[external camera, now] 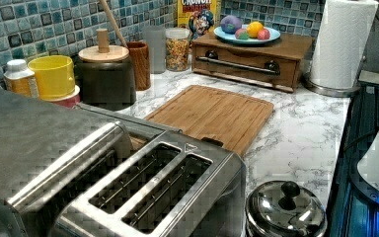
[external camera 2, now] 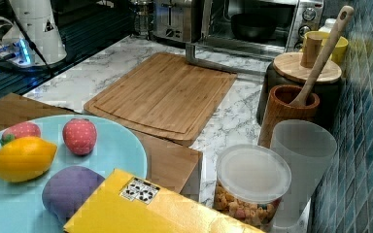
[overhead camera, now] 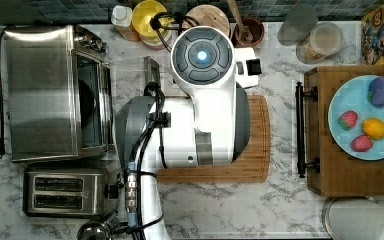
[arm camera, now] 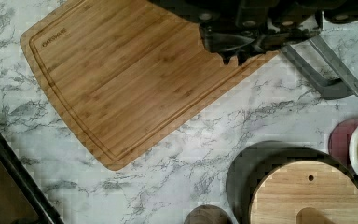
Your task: Close the oven.
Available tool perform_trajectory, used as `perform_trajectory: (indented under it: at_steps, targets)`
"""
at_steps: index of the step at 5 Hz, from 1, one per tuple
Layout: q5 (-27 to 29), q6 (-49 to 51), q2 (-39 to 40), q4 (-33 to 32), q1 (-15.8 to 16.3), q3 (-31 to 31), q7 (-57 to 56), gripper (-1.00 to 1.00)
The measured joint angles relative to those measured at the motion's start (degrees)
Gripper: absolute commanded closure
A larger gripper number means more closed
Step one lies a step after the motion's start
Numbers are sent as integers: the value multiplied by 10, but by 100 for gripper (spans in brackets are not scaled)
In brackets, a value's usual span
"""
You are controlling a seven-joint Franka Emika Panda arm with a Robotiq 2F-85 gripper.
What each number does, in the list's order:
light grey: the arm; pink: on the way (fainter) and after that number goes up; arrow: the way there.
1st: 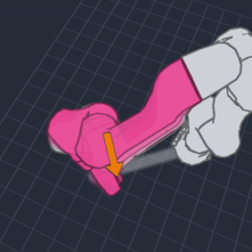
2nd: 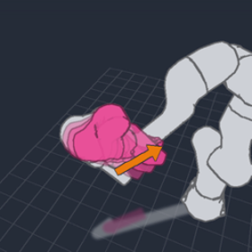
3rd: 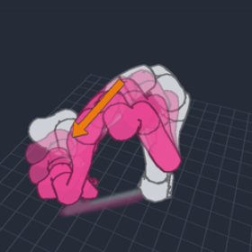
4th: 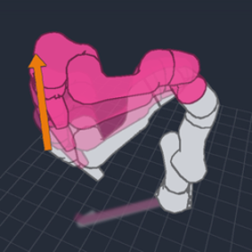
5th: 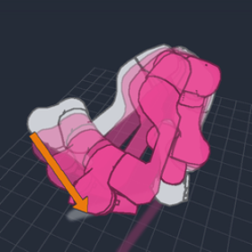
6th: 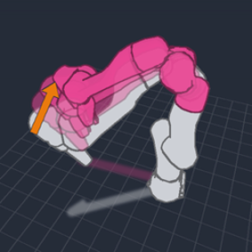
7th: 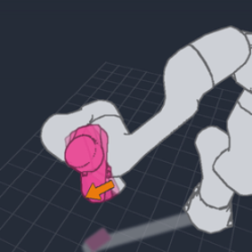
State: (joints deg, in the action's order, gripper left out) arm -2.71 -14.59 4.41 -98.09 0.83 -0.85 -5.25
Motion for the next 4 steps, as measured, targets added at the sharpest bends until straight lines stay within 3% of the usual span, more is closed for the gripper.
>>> perform_trajectory:
  at_steps: [2,4]
  targets:
    - [0,-38,0,-5,-2,-4,-25,100]
    - [107,-124,0,-59,-6,-1,-221,100]
